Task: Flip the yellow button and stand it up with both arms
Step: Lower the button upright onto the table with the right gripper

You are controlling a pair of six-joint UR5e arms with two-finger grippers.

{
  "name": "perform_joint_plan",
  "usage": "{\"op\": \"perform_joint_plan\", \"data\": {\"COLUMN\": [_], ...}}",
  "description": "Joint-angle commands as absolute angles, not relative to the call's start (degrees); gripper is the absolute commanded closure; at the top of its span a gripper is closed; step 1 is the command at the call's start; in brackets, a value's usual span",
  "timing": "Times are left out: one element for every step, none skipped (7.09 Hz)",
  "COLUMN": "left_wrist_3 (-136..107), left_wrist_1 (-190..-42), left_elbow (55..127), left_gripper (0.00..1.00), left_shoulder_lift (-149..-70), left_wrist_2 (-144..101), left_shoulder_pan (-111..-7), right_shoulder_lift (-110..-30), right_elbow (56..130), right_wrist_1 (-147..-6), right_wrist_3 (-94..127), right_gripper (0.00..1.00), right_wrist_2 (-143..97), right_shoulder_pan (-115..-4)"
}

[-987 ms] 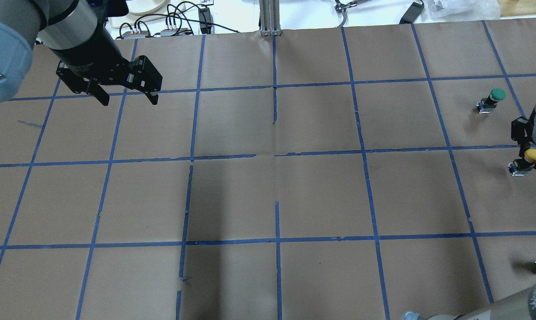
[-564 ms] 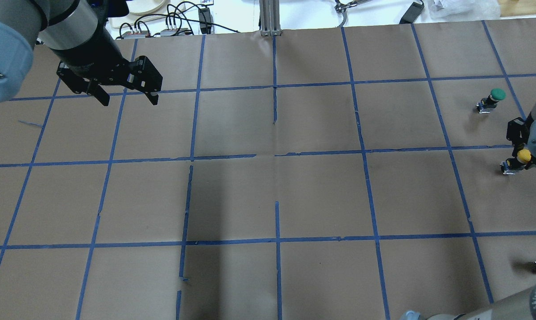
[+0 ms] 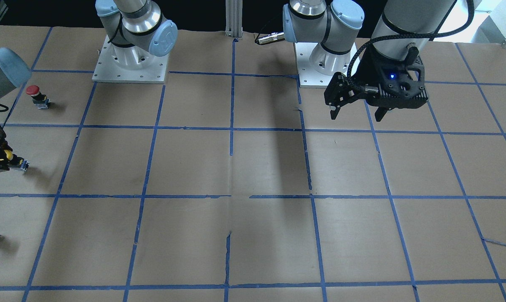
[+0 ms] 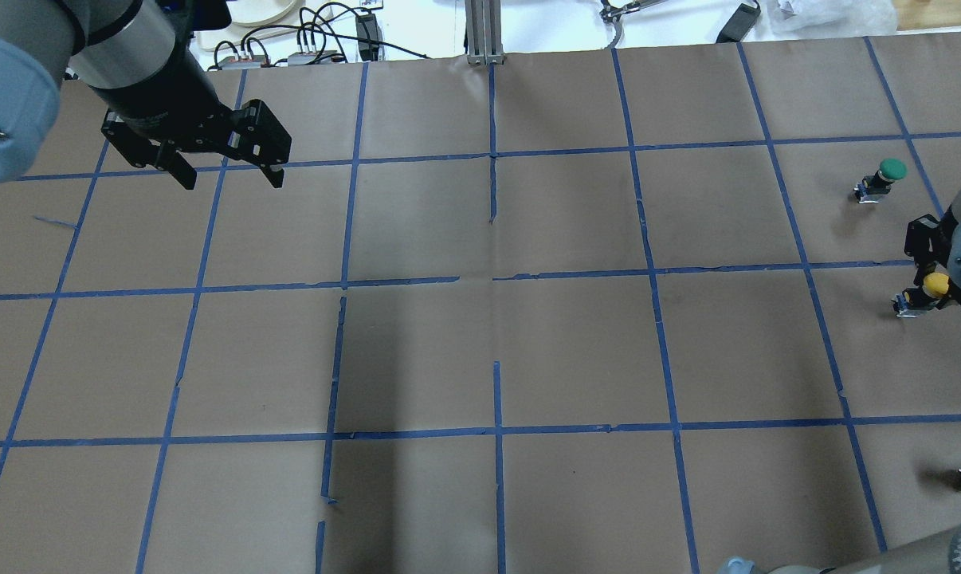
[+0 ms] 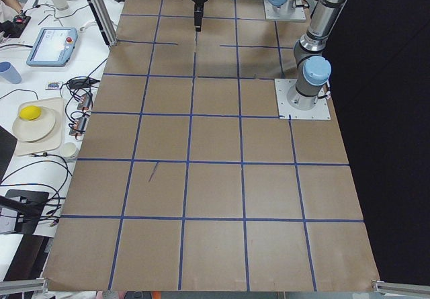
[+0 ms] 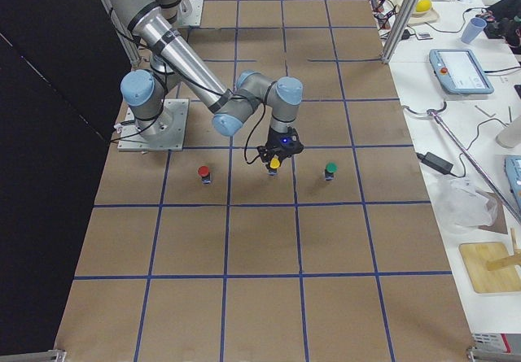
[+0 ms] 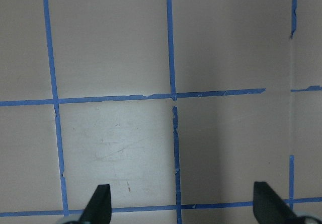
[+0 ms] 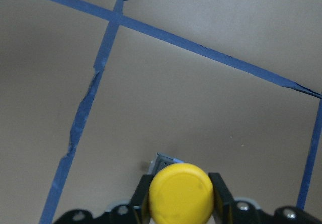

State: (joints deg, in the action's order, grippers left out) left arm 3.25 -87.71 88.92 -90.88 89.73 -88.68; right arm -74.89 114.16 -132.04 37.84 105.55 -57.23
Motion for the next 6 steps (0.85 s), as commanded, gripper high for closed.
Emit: {"op": "perform_joint_plan", "data": {"left_wrist_3": [3.3, 3.3, 3.3, 3.3, 3.3, 3.3], "left_wrist_1": [-87.8, -87.8, -87.8, -87.8, -87.8, -87.8], "left_elbow": [88.6, 88.4, 87.6, 87.6, 87.6, 87.6], "left_gripper": [0.00, 0.00, 0.00, 0.00, 0.00, 0.00], "left_shoulder_lift": [-90.9, -90.8, -90.9, -90.8, -90.9, -90.8], "left_wrist_2": [89.7, 89.8, 90.0, 90.6, 90.6, 90.8], "left_shoulder_pan": [-88.7, -88.7, -88.2, -88.2, -88.2, -88.2], "right_shoulder_lift": [-74.4, -74.3, -74.4, -74.9, -75.6, -76.9], "right_elbow": [114.2, 114.2, 114.3, 114.2, 114.1, 113.7], "right_wrist_1": [-132.0, -131.8, -131.7, -129.9, -127.8, -127.4], "right_wrist_3": [37.4, 37.4, 36.9, 36.8, 36.7, 34.7], "right_gripper": [0.71, 0.49, 0.44, 0.38, 0.30, 0.21], "right_wrist_2": [106.0, 106.2, 106.4, 106.4, 106.5, 107.2], "right_shoulder_pan": [-57.2, -57.2, -57.2, -57.1, -57.1, -57.1]}}
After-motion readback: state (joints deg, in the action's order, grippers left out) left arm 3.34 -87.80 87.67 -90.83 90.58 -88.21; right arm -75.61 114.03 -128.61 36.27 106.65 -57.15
